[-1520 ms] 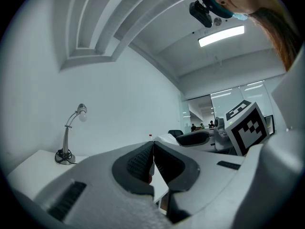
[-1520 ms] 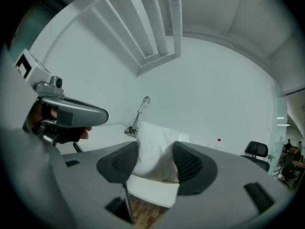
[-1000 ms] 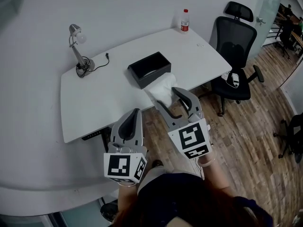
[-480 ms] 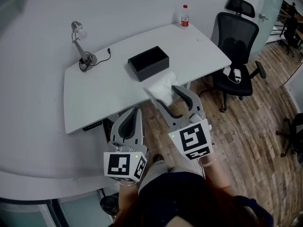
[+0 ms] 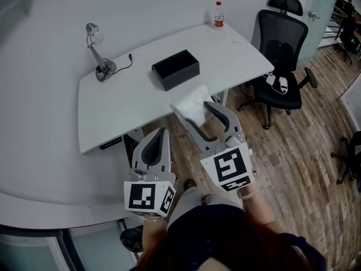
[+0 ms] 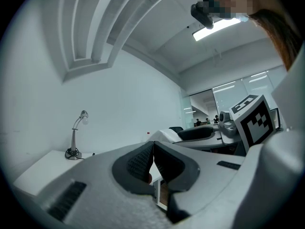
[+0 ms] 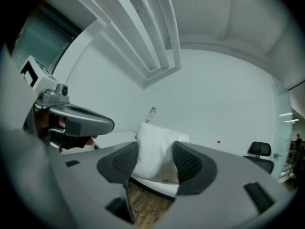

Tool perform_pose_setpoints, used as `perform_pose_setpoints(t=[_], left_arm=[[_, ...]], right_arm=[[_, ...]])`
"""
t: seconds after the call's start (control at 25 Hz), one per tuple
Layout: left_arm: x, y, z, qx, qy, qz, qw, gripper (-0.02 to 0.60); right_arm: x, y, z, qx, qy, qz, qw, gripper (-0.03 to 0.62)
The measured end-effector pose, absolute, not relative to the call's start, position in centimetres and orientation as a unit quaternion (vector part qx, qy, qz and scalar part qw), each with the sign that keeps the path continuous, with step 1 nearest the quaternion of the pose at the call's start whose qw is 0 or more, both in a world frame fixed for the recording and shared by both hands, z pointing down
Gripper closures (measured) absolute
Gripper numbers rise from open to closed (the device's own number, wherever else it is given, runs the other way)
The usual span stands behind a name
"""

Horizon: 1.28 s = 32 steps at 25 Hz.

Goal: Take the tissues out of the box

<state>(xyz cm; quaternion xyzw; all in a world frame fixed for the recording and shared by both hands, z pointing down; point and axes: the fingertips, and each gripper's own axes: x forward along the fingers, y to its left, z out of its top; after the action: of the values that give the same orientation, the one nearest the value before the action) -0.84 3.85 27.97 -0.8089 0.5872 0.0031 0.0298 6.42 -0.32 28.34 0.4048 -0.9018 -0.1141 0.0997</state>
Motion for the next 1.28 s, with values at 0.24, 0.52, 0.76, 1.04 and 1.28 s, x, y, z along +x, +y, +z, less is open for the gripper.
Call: perform_pose_setpoints(t=[0.24,0.52,0.76,1.04,1.28], left_arm=[[0.1,4.9,28.0,-0.811,0.585,0.002,0.032,0.557],[1.3,5.9,27.9,-0.812,0.582,0.003,0.033,0.557],[2.3,6.4,27.7,-0.813,0.581,0.002,0.037,0.557],[2.9,7.2,27.5,-0.810,0.585,0.002,0.039,0.557],[3.0,7.4,27.4,-0.808,0.588,0.002,0.041,0.557]], right_arm=[[7.2,1.1,28.4,0.404,-0.902,-0.114,0.102,0.352],[8.6,2.3,28.0,0.408,-0.900,-0.118,0.097,0.353],[9.6,3.0,27.9,0.408,-0.900,-0.119,0.091,0.355],[10.3,3.8,27.7,0.406,-0.902,-0.121,0.086,0.355],[10.4,4.1,27.8,0.403,-0.903,-0.122,0.082,0.355]])
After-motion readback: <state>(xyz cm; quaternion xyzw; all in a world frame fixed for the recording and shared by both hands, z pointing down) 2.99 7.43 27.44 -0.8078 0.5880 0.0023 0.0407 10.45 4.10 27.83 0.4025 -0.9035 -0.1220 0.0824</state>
